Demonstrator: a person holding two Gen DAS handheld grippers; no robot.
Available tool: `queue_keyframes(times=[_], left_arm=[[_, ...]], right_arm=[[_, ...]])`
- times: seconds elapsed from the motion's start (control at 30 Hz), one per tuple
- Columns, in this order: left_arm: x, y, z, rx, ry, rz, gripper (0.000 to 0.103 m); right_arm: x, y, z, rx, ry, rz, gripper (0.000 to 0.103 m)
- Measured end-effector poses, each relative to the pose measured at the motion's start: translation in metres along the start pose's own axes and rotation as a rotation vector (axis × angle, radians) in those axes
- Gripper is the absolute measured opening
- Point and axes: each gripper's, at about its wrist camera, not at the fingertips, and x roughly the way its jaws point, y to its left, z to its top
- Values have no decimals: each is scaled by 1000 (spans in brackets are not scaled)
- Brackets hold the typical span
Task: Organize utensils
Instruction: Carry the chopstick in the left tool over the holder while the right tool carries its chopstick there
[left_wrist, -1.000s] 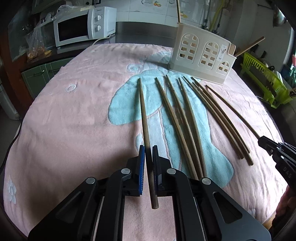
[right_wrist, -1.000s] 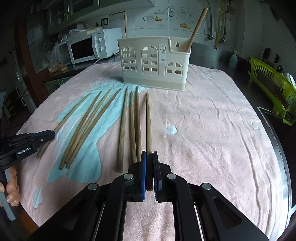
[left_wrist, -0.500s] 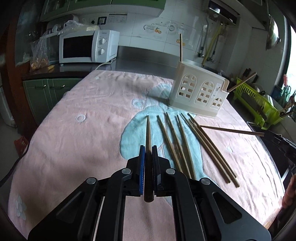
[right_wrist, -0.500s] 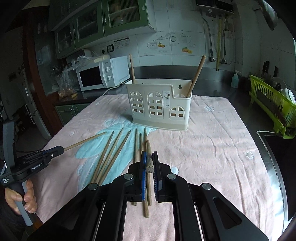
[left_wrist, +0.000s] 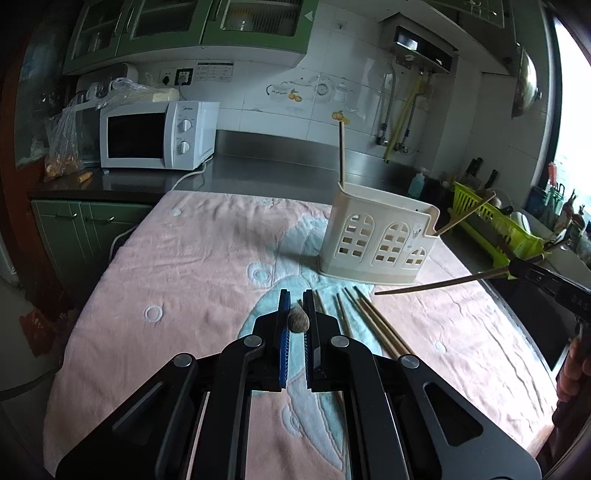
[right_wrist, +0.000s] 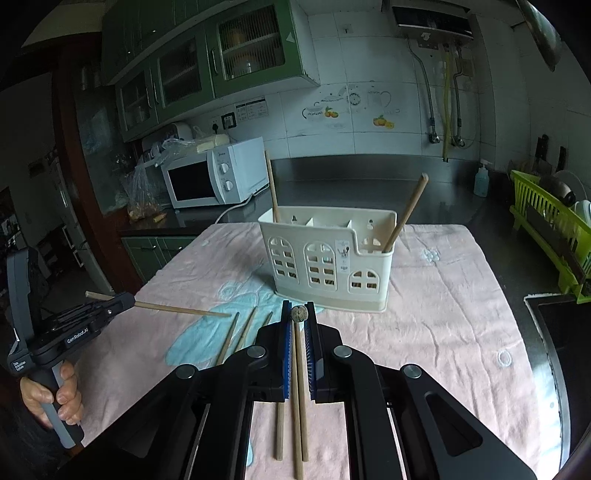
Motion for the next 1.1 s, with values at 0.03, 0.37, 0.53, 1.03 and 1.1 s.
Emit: queue_keyframes(times=[0.03,0.37,0.53,1.03,1.1], left_arm=[[0,-2,5,5,2,-9,5],[1,-22,63,51,-30,-82,5],[-3,-36,94,64,-73,-110,5],[20,-89,195,116,-211,-114,5],[30,-92,201,116,-212,-94,5]], right_arm=[[-2,-1,8,-6,-4,6,6],[-32,-19,69,-70,-24,11,6],[-47,-33,92,-73,-26,12,6],[-30,-60,141,-132,51,-83,6],[-24,-64,142,-128,63,-85,6]])
